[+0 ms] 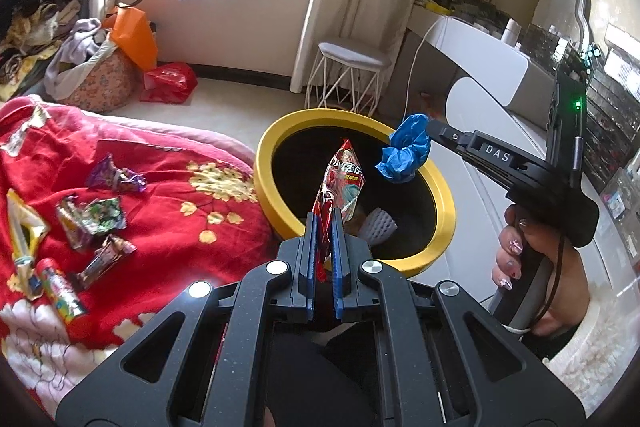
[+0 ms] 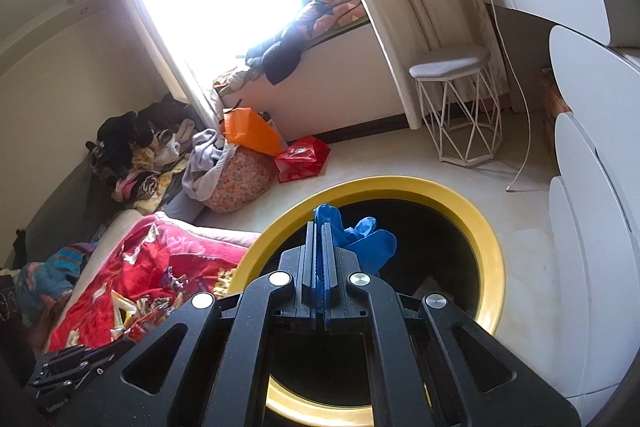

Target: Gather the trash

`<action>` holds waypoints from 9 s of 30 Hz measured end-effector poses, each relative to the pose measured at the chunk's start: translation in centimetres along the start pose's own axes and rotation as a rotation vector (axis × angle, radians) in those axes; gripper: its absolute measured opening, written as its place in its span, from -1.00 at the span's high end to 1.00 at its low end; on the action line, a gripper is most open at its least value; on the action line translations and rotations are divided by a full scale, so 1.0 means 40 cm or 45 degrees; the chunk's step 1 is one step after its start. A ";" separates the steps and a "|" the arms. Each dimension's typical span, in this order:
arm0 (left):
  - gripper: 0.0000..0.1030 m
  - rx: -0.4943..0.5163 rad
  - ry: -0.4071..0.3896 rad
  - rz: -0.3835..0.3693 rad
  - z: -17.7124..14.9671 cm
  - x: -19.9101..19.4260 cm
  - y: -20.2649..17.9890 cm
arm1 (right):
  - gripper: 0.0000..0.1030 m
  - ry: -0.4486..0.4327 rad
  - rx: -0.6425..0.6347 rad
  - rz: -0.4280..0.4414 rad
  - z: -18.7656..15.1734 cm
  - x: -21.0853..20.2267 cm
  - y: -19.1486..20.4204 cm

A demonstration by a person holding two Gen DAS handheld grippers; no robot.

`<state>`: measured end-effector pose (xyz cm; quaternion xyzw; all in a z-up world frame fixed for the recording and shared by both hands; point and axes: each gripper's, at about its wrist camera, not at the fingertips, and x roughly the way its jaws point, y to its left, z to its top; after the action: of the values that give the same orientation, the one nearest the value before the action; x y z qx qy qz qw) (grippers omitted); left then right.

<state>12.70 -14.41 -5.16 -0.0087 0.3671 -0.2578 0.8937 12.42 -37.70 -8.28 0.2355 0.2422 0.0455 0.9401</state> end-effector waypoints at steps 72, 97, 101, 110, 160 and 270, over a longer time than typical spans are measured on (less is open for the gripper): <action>-0.79 -0.277 -0.318 0.292 0.008 -0.188 0.216 | -0.29 0.070 -0.359 0.201 -0.098 0.015 0.309; -0.79 -0.471 -0.372 0.475 -0.054 -0.327 0.432 | -0.30 0.298 -0.546 0.386 -0.235 0.075 0.496; -0.79 -0.518 -0.347 0.504 -0.070 -0.336 0.474 | -0.29 0.348 -0.558 0.409 -0.257 0.092 0.518; -0.51 -0.600 -0.254 0.498 -0.110 -0.327 0.549 | -0.29 0.487 -0.617 0.470 -0.319 0.144 0.582; 0.56 -0.723 0.063 0.438 -0.188 -0.145 0.639 | 0.38 0.757 -0.672 0.535 -0.421 0.272 0.677; 0.65 -0.223 -0.045 -0.030 -0.006 -0.099 0.151 | 0.44 -0.006 0.013 0.046 0.001 0.022 0.066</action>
<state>12.92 -7.30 -3.99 -0.0957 0.3723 -0.2351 0.8927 13.27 -35.20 -7.41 0.2447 0.2360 0.0607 0.9385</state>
